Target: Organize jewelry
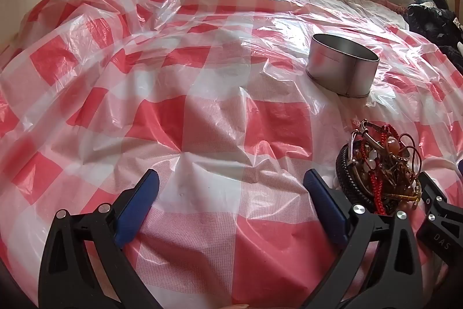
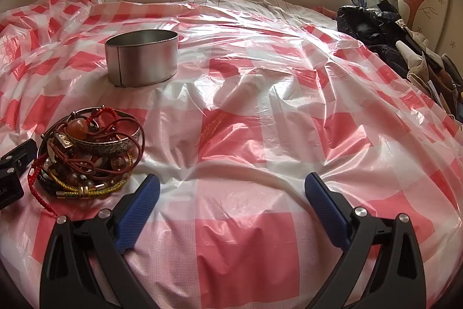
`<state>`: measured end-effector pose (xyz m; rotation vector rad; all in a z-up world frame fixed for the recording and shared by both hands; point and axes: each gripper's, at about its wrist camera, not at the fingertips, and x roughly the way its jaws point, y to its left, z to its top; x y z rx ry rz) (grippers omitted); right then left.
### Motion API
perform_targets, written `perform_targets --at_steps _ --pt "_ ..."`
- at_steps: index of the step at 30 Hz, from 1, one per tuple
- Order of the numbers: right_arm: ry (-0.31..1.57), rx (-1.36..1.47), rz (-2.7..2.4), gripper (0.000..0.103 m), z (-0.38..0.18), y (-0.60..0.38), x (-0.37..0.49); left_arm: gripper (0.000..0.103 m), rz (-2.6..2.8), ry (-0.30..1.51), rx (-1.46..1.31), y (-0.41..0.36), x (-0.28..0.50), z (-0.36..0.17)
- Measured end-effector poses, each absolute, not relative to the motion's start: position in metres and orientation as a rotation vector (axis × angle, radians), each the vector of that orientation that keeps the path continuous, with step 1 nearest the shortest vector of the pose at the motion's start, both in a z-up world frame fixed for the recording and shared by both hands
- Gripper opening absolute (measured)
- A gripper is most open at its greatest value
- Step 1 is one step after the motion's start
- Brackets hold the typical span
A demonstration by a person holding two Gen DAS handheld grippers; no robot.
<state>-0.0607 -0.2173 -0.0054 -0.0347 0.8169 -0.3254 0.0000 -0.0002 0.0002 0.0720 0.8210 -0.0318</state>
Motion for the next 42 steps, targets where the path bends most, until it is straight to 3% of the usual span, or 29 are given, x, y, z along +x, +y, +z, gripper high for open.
perform_targets --at_steps 42 --pt "0.781 -0.006 -0.293 0.096 0.0001 -0.2194 -0.0689 0.096 -0.055 0.837 0.045 0.0076 -0.0031 0.0018"
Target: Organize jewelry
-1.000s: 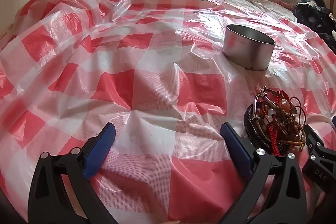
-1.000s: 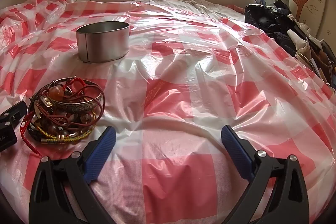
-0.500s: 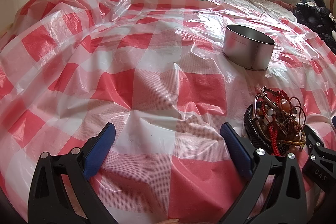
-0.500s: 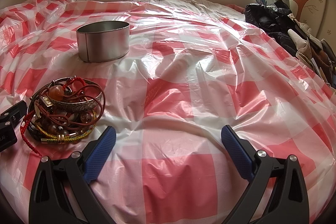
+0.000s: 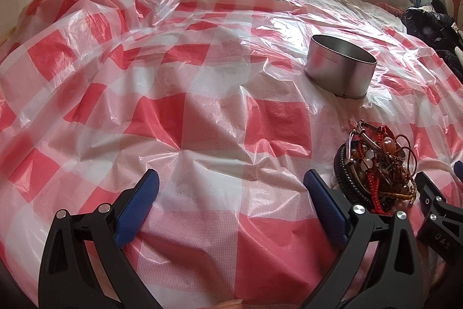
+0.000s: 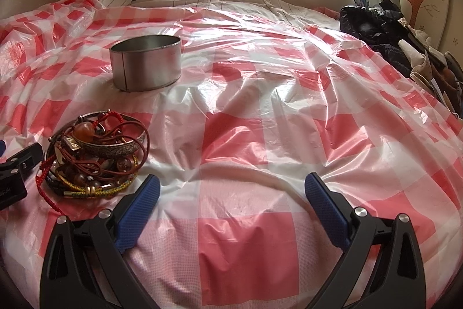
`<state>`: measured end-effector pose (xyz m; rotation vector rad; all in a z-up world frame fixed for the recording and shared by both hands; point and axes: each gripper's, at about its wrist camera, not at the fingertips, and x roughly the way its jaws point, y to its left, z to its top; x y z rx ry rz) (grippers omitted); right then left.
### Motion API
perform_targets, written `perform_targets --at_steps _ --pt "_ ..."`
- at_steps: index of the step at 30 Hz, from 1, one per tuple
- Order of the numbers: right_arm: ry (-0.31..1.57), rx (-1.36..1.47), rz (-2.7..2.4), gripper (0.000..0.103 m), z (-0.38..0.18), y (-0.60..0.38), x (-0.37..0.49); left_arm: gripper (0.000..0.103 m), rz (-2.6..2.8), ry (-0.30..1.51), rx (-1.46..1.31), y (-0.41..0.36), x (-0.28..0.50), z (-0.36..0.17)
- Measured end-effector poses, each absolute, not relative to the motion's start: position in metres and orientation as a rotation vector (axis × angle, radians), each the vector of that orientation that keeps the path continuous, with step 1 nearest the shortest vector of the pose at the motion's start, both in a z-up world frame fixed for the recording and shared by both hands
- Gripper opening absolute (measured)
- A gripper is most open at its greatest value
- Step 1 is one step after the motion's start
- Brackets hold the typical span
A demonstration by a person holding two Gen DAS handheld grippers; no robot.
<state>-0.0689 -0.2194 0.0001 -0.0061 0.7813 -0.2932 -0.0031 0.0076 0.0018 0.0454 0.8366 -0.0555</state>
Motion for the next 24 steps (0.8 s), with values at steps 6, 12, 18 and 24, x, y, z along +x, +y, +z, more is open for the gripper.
perform_targets --at_steps 6,12,18,24 --pt "0.727 0.051 -0.169 0.096 0.018 -0.219 -0.071 0.096 -0.096 0.880 -0.046 0.022 -0.001 0.008" --pt "0.760 0.044 -0.032 0.076 0.024 -0.207 -0.056 0.096 -0.083 0.871 -0.045 0.027 -0.001 0.024" --pt "0.874 0.103 0.089 0.057 0.012 -0.214 -0.032 0.096 -0.101 0.881 -0.029 0.024 0.004 0.023" --pt "0.917 0.226 0.199 0.018 0.004 -0.224 -0.024 0.096 -0.129 0.842 -0.043 0.021 0.003 0.023"
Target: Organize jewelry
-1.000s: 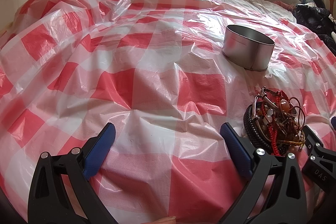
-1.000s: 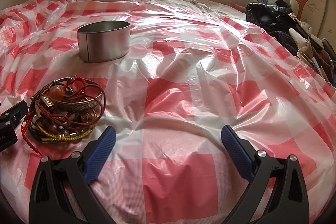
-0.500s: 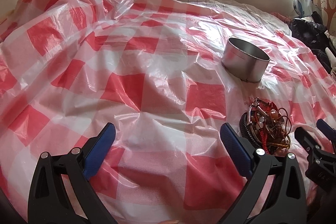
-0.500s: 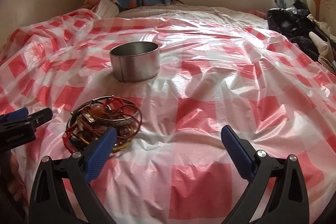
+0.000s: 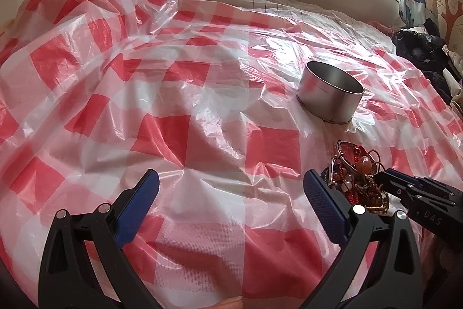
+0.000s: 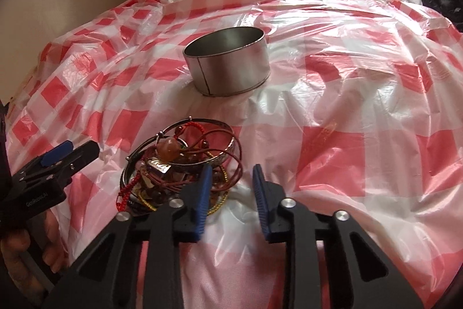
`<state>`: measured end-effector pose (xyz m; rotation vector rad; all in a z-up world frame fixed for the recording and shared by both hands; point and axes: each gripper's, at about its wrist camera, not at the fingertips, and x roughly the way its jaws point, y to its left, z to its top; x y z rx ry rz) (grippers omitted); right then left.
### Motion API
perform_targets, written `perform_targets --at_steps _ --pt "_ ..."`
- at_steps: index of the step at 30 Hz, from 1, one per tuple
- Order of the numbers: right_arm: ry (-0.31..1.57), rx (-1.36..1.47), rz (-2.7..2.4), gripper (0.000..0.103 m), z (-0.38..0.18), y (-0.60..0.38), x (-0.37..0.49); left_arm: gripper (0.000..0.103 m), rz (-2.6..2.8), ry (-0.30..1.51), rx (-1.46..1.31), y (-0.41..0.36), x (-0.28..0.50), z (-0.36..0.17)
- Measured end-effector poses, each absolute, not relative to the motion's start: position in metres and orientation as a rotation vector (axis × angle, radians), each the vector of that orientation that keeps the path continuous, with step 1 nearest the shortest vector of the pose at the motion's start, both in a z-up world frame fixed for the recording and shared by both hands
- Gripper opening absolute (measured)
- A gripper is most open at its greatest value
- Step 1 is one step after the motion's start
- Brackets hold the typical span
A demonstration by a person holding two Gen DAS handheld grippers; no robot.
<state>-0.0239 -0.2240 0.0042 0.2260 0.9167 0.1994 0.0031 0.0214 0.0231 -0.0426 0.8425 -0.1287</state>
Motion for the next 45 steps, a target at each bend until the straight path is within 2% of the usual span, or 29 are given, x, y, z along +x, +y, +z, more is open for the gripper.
perform_targets --at_steps 1,3,7,11,14,22,26,30,31,32,37,38,39,40,41,45 --pt "0.916 0.232 0.211 0.009 0.005 -0.224 -0.025 0.096 -0.136 0.842 -0.036 0.019 0.003 0.023" --pt "0.894 0.247 0.237 0.003 0.010 -0.222 -0.026 0.096 -0.164 0.845 -0.010 0.014 0.002 0.023" --pt "0.823 0.308 0.264 0.002 0.026 -0.229 -0.038 0.096 -0.222 0.798 0.034 0.003 -0.007 0.029" --pt "0.699 0.389 0.268 0.002 0.050 -0.247 -0.057 0.076 -0.354 0.773 0.028 -0.008 -0.016 0.033" --pt "0.610 0.448 0.244 0.002 0.065 -0.266 -0.066 0.070 -0.425 0.796 0.048 -0.022 -0.018 0.033" --pt "0.594 0.570 0.197 0.002 0.059 -0.292 -0.064 0.069 -0.493 0.838 0.075 -0.068 0.021 0.042" --pt "0.611 0.600 0.204 0.002 0.052 -0.298 -0.062 0.053 -0.497 0.945 -0.001 -0.082 0.060 0.030" --pt "0.635 0.603 0.206 0.002 0.046 -0.298 -0.059 0.027 -0.491 1.041 0.015 -0.097 0.075 0.010" --pt "0.645 0.605 0.201 0.002 0.044 -0.299 -0.058 0.024 -0.490 1.045 0.036 -0.101 0.074 0.006" --pt "0.654 0.608 0.193 0.002 0.042 -0.302 -0.057 0.014 -0.488 1.046 0.058 -0.104 0.072 0.004" --pt "0.717 0.591 0.125 0.003 0.032 -0.304 -0.054 0.006 -0.485 1.002 0.046 -0.098 0.058 0.012" --pt "0.726 0.576 0.107 0.006 0.031 -0.303 -0.053 0.006 -0.491 0.988 0.033 -0.094 0.055 0.017" --pt "0.729 0.558 0.076 0.028 0.031 -0.302 -0.053 0.006 -0.495 0.977 0.019 -0.091 0.052 0.022" --pt "0.726 0.533 0.042 0.055 0.031 -0.301 -0.054 0.005 -0.502 0.963 0.010 -0.088 0.049 0.027" --pt "0.714 0.509 0.014 0.061 0.032 -0.300 -0.055 0.006 -0.505 0.952 0.007 -0.085 0.046 0.033" --pt "0.781 0.421 -0.033 0.061 0.020 -0.292 -0.045 0.006 -0.532 0.920 -0.039 -0.073 0.037 0.053"
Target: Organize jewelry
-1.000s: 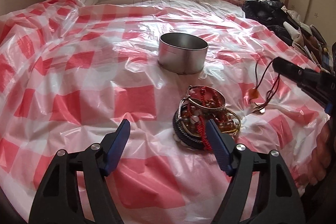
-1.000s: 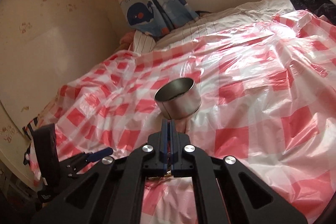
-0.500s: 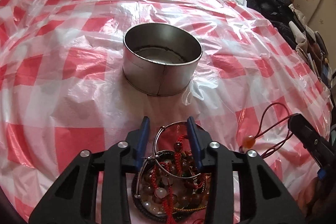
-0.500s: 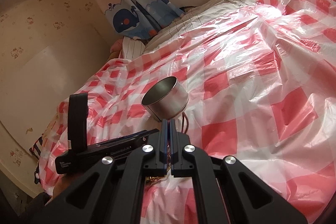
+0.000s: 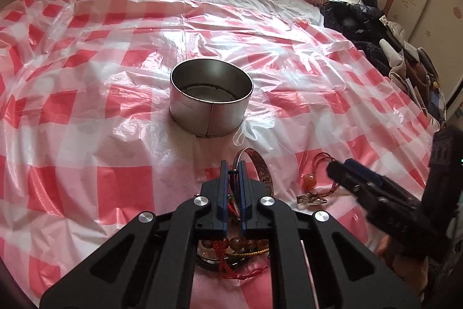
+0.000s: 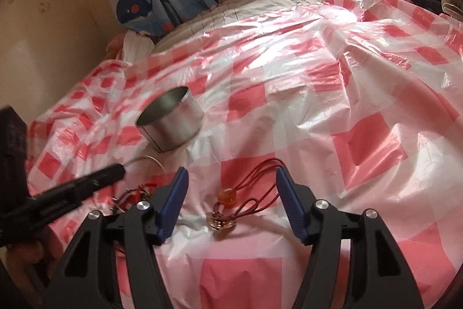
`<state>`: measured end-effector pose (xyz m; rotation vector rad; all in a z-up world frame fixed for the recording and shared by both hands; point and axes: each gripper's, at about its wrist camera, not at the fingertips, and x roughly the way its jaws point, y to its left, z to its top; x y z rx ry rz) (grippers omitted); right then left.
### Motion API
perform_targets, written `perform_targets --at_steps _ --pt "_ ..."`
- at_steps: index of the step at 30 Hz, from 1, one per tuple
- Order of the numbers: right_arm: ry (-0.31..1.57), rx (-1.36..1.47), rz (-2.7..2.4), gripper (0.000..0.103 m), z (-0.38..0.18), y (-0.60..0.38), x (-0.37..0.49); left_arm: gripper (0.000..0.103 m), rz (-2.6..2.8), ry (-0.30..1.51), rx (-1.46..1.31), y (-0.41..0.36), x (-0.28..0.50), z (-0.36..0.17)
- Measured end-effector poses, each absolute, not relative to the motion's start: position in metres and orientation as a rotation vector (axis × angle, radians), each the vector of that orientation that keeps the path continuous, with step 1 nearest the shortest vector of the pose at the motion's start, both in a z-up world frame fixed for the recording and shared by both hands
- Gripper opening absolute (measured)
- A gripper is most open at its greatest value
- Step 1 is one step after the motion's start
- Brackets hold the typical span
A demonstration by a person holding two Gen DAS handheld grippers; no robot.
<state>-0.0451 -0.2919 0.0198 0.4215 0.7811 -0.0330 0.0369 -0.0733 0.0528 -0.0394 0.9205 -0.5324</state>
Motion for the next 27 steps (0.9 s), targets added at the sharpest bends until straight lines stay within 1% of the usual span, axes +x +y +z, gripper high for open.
perform_targets --at_steps 3,4,5,7,10,13,15,19,23,27 --pt "0.858 0.345 -0.055 0.061 0.005 -0.281 -0.035 0.006 -0.539 0.928 -0.080 -0.063 0.038 0.055" --pt "0.871 0.307 -0.060 0.058 0.002 -0.277 -0.033 0.006 -0.523 0.927 -0.067 -0.060 0.038 0.054" --pt "0.879 0.277 -0.060 0.053 0.000 -0.272 -0.032 0.006 -0.513 0.928 -0.067 -0.058 0.039 0.052" --pt "0.898 0.279 -0.021 0.016 -0.002 -0.269 -0.030 0.006 -0.504 0.929 -0.074 -0.053 0.040 0.052" --pt "0.881 0.335 0.047 0.016 0.000 -0.269 -0.034 0.006 -0.505 0.913 -0.066 -0.052 0.037 0.055" --pt "0.801 0.468 0.145 0.016 0.012 -0.277 -0.040 0.006 -0.507 0.886 -0.062 -0.052 0.033 0.063" --pt "0.716 0.513 0.197 0.016 0.025 -0.281 -0.046 0.006 -0.510 0.865 -0.074 -0.051 0.033 0.069" --pt "0.614 0.515 0.253 0.016 0.050 -0.277 -0.050 0.006 -0.515 0.819 -0.112 -0.052 0.038 0.082" --pt "0.608 0.489 0.269 0.016 0.063 -0.271 -0.036 0.006 -0.527 0.771 -0.153 -0.063 0.054 0.094" --pt "0.602 0.454 0.272 0.016 0.070 -0.270 -0.019 0.006 -0.534 0.733 -0.199 -0.076 0.081 0.095"
